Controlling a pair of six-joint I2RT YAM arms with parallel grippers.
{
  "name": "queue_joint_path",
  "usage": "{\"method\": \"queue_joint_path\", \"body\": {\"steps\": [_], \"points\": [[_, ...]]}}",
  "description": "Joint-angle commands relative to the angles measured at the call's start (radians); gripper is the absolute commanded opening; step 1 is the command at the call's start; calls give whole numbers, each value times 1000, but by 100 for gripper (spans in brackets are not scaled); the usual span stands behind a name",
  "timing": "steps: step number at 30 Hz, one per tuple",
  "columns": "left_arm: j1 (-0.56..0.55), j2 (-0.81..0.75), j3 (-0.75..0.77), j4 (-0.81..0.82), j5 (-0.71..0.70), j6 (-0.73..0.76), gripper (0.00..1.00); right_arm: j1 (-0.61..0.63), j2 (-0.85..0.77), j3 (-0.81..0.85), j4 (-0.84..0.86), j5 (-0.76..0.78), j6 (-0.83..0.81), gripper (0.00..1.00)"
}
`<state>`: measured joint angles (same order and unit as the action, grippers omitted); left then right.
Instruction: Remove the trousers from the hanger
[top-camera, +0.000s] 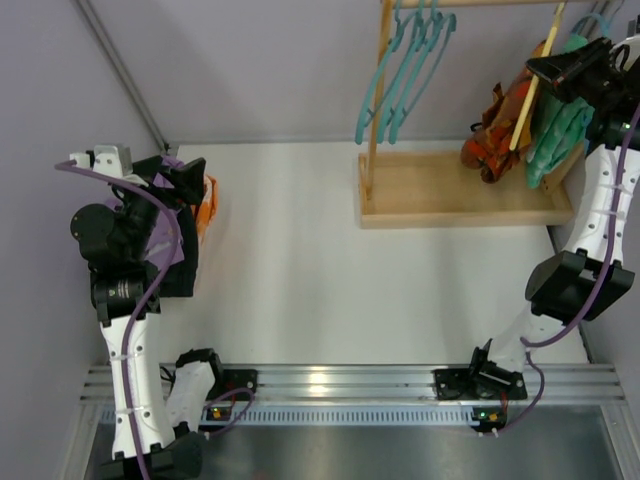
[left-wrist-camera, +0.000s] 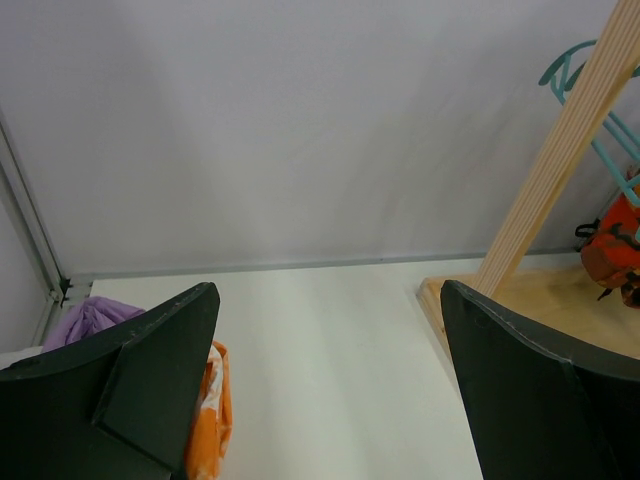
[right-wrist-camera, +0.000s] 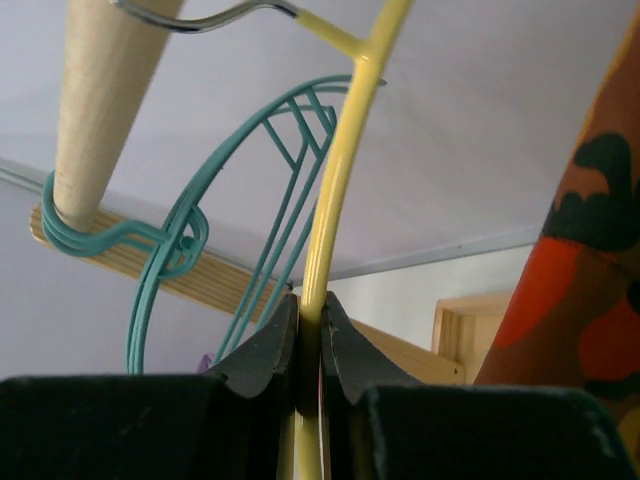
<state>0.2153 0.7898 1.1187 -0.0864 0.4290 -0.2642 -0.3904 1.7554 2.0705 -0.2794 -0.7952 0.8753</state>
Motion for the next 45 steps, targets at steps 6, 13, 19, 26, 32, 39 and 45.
{"method": "queue_joint_path", "body": {"steps": [6, 13, 19, 26, 32, 39, 45], "points": [[2, -4, 39, 28, 2, -15, 99, 15, -37, -21, 317, -87, 172, 0], [1, -4, 50, 28, 17, -23, 99, 24, -109, -35, 526, -124, 318, 0], [1, -9, 36, 50, 7, -36, 99, 36, -165, -90, 634, -137, 393, 0], [1, -8, 39, 57, 11, -44, 99, 36, -166, -56, 729, -145, 441, 0], [1, -24, 21, 77, 34, -27, 99, 36, -198, -90, 790, -160, 484, 0], [1, -47, -20, 146, 109, 49, 99, 38, -356, -300, 841, -180, 544, 0], [1, -113, -121, 273, 269, 146, 99, 38, -497, -480, 859, -206, 591, 0]]}}
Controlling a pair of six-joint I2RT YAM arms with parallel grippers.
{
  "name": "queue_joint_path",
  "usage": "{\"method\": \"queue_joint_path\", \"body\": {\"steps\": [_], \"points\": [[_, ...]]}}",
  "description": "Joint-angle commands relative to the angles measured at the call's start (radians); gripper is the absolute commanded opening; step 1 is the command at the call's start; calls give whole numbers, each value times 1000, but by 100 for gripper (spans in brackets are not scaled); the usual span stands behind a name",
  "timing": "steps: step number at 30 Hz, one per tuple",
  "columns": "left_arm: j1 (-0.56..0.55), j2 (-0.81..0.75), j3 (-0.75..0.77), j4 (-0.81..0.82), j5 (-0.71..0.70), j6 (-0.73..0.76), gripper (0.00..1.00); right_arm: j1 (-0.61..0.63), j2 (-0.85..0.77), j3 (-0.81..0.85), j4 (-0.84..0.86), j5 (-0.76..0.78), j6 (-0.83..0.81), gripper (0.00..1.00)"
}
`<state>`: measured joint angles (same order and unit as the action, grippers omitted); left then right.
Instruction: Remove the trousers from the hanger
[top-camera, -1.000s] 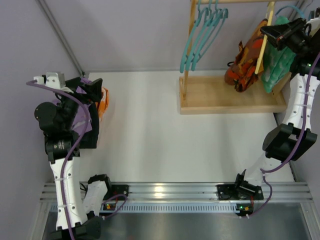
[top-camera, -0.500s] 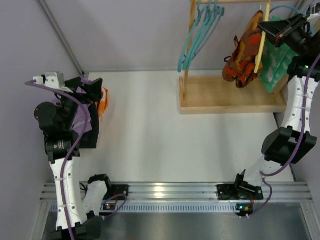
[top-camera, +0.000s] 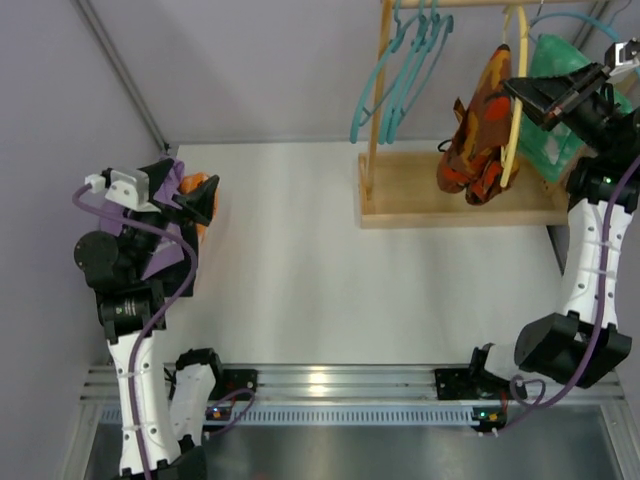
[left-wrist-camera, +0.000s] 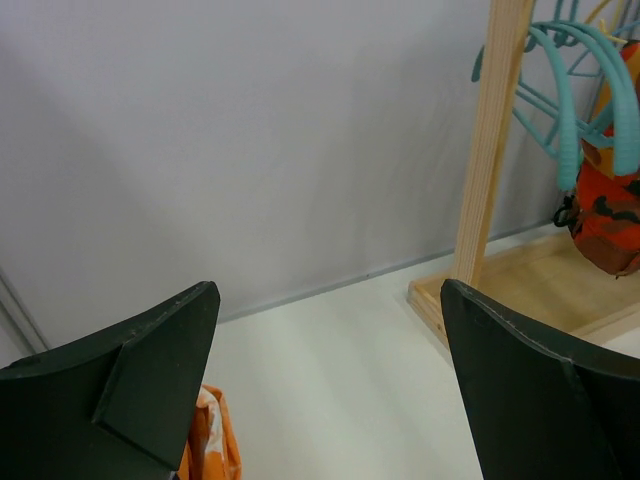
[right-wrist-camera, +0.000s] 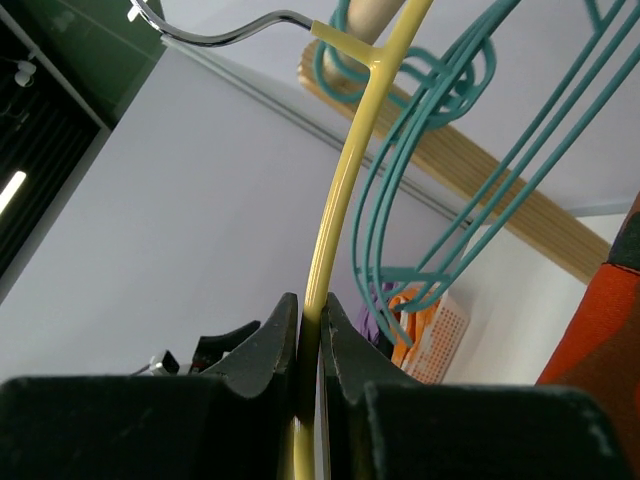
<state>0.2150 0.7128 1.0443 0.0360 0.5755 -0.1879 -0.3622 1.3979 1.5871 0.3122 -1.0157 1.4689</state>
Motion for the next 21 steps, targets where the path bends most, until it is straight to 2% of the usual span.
{"method": "queue_joint_path", "body": {"steps": [1, 5, 8, 11, 12, 14, 15, 17, 18, 20, 21], "points": [[0, -50, -82, 172, 148, 71, 98, 9, -158, -37, 268, 11, 4, 0], [-41, -69, -115, 192, 195, 93, 98, 9, -243, -136, 265, 0, 28, 0], [-144, -67, -135, 191, 178, 207, 96, 9, -307, -199, 234, -4, 36, 0], [-305, -50, -153, 191, 107, 353, 95, 8, -361, -237, 193, -12, 28, 0], [-400, -41, -156, 191, 86, 439, 95, 9, -384, -249, 185, -14, 27, 0], [-500, 11, -147, 191, 11, 508, 93, 9, -404, -254, 145, -21, 15, 0], [-599, 40, -136, 189, -21, 556, 93, 9, -424, -259, 124, -21, 5, 0], [-696, 138, -84, 191, -131, 585, 91, 8, -444, -266, 75, -21, -16, 0], [-795, 166, -67, 192, -163, 616, 90, 9, -464, -271, 53, -21, -25, 0], [-900, 247, -30, 192, -241, 652, 88, 9, -481, -274, -16, -15, -50, 0], [-1012, 269, -21, 206, -306, 691, 87, 8, -496, -277, -37, -12, -58, 0]]}}
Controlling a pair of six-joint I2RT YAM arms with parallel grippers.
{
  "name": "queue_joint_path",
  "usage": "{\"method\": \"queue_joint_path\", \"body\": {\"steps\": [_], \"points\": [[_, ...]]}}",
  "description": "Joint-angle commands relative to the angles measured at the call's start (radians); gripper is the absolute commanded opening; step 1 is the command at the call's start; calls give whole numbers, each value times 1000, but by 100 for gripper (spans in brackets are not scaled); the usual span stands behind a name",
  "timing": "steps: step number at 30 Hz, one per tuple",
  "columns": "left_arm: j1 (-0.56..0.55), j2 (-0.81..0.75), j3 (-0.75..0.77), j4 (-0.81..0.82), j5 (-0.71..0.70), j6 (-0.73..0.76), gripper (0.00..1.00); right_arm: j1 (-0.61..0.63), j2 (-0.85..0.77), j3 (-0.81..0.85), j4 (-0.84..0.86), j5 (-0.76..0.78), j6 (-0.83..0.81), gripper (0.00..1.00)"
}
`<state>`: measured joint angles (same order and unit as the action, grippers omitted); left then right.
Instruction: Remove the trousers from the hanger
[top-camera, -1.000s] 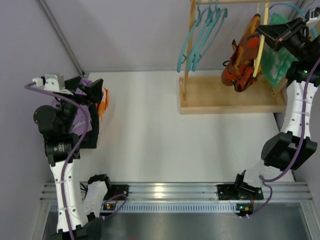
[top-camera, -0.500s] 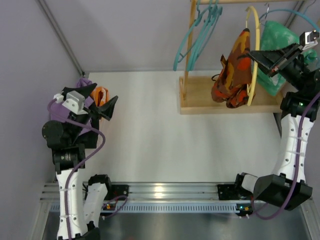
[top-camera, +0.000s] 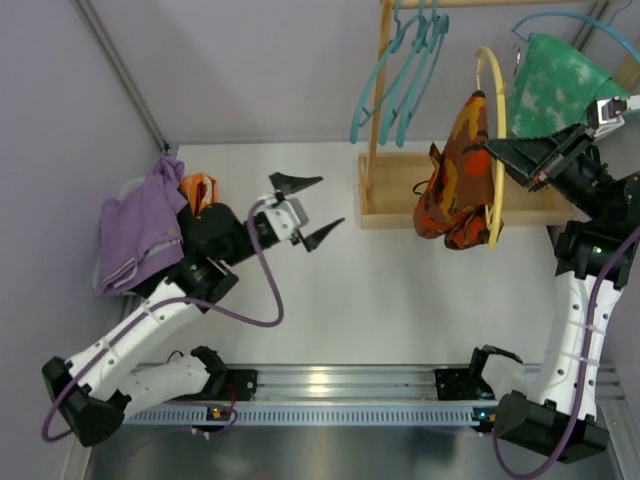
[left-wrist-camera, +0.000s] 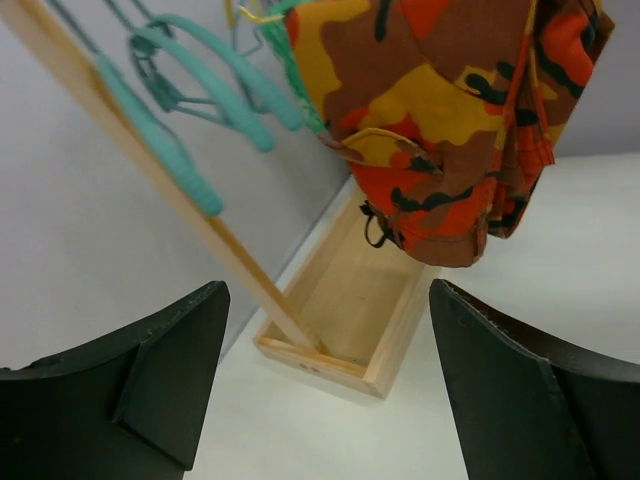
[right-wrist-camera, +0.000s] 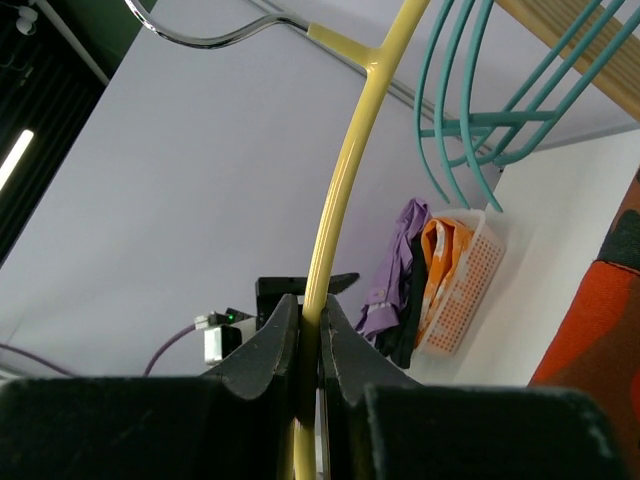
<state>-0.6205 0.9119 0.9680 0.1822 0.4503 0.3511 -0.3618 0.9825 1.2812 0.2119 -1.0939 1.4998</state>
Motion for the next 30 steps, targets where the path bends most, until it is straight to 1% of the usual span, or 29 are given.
{"method": "queue_joint_path", "body": {"steps": [1, 2, 3, 4, 5, 6, 7, 8, 10, 11, 12, 13, 15, 19, 22, 27, 30], "points": [[-232, 99, 63, 81, -223, 157, 86, 9, -91, 26, 43, 71, -95, 0], [-279, 117, 61, 115, -261, 157, 84, 9, -100, 23, 11, 83, -105, 0], [-365, 160, 58, 149, -356, 147, 82, 9, -114, 15, -3, 86, -108, 0], [-404, 179, 52, 228, -393, 143, 79, 9, -120, 12, -17, 89, -110, 0], [-436, 198, 52, 268, -436, 135, 78, 7, -125, 10, -43, 91, -115, 0], [-491, 244, 52, 307, -484, 118, 77, 9, -136, 6, -57, 92, -116, 0], [-519, 266, 64, 376, -543, 114, 76, 9, -139, 4, -66, 94, -116, 0], [-563, 295, 73, 407, -570, 101, 75, 9, -148, 3, -80, 95, -116, 0], [-606, 373, 112, 462, -629, 89, 74, 9, -156, -3, -91, 94, -113, 0], [-625, 398, 124, 520, -645, 83, 74, 9, -156, -3, -89, 92, -110, 0], [-662, 422, 136, 546, -663, 77, 74, 9, -157, -3, -88, 89, -105, 0], [-677, 476, 168, 565, -679, 68, 74, 11, -157, -3, -89, 89, -102, 0], [-706, 514, 201, 582, -699, 26, 74, 11, -160, -2, -92, 91, -99, 0], [-739, 582, 257, 617, -725, 35, 72, 17, -171, 1, -94, 89, -92, 0], [-745, 634, 306, 617, -788, 42, 70, 26, -183, 1, -95, 91, -90, 0], [-745, 699, 362, 617, -800, 75, 68, 43, -199, 6, -95, 89, -87, 0], [-745, 739, 394, 616, -831, 92, 68, 49, -194, 18, -101, 91, -85, 0]]}}
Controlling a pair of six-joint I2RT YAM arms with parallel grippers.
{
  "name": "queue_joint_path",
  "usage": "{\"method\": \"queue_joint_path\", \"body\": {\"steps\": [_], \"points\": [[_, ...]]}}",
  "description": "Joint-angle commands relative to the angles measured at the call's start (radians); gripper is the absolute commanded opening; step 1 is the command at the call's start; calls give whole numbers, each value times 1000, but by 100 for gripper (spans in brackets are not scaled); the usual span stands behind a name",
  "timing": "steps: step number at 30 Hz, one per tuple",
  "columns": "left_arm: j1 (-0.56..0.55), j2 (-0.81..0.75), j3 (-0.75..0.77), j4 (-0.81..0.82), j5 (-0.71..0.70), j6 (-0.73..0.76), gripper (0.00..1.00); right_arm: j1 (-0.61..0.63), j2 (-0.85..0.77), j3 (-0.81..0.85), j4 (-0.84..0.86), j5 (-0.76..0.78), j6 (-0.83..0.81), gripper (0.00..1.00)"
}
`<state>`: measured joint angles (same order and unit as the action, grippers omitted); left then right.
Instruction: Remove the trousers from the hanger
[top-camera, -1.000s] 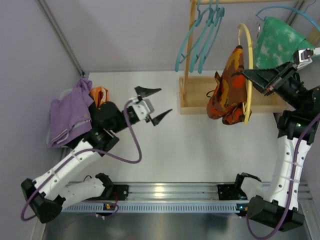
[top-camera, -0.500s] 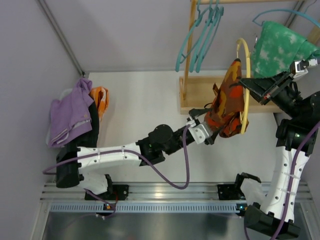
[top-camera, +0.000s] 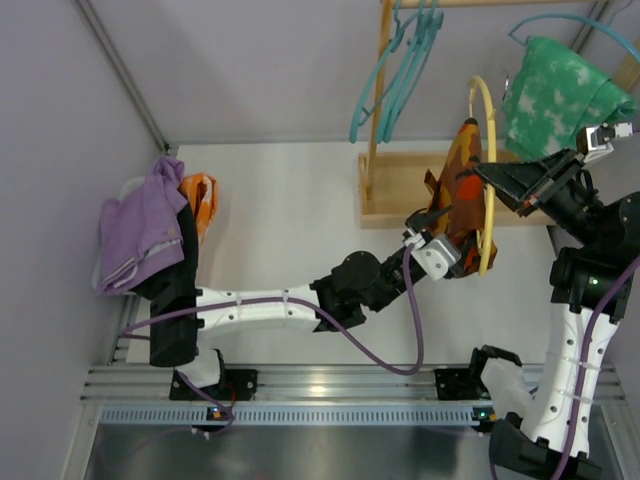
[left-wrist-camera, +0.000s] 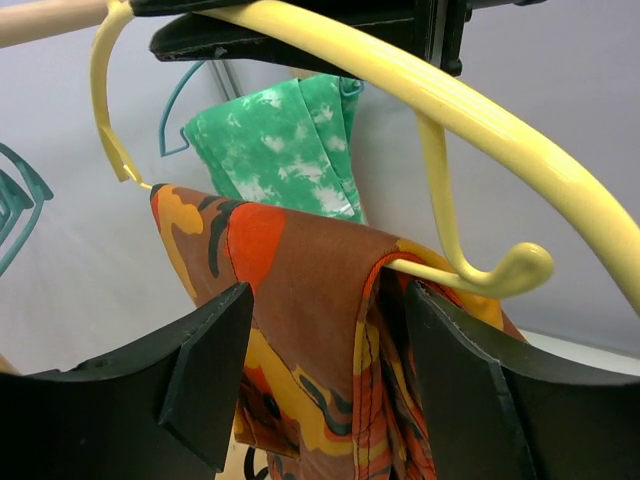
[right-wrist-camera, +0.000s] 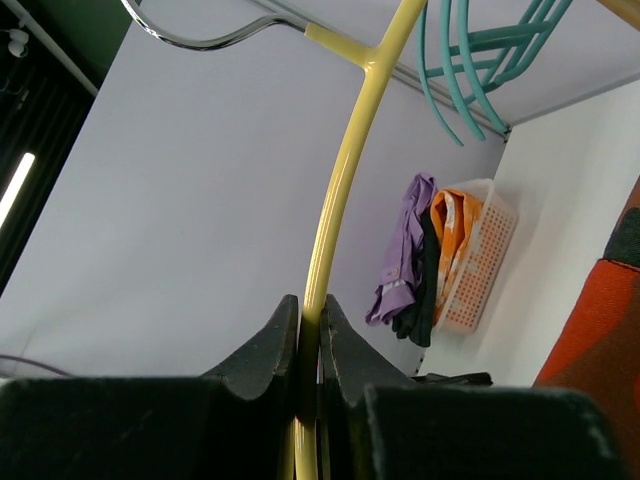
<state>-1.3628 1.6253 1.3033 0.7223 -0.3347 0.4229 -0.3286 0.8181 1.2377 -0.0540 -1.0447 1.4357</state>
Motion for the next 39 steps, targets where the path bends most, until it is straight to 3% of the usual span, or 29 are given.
{"method": "queue_joint_path", "body": {"steps": [1, 7, 13, 17, 20, 21, 23, 31, 39], "points": [[-2, 33, 63, 77, -47, 34, 68, 17, -30, 66, 161, 43, -21, 0], [-2, 65, 60, 77, -88, 43, 67, 25, -30, 91, 146, 43, -24, 0], [5, 65, 25, 94, -144, 89, 60, 28, -22, 126, 128, 38, -29, 0], [16, 74, 22, 92, -155, 96, 47, 33, -17, 140, 105, 44, -27, 0], [31, 76, 28, 92, -149, 93, 29, 34, -14, 154, 89, 43, -34, 0], [36, 77, 31, 92, -147, 91, 14, 34, -16, 157, 85, 43, -38, 0], [45, 77, 40, 92, -142, 89, 0, 34, -13, 155, 83, 43, -41, 0], [45, -16, 48, 78, -84, 73, 0, 34, -16, 33, 123, 60, -66, 0], [42, -67, 208, 17, -53, 100, 0, 33, -46, -179, 118, 106, -147, 0]]}}
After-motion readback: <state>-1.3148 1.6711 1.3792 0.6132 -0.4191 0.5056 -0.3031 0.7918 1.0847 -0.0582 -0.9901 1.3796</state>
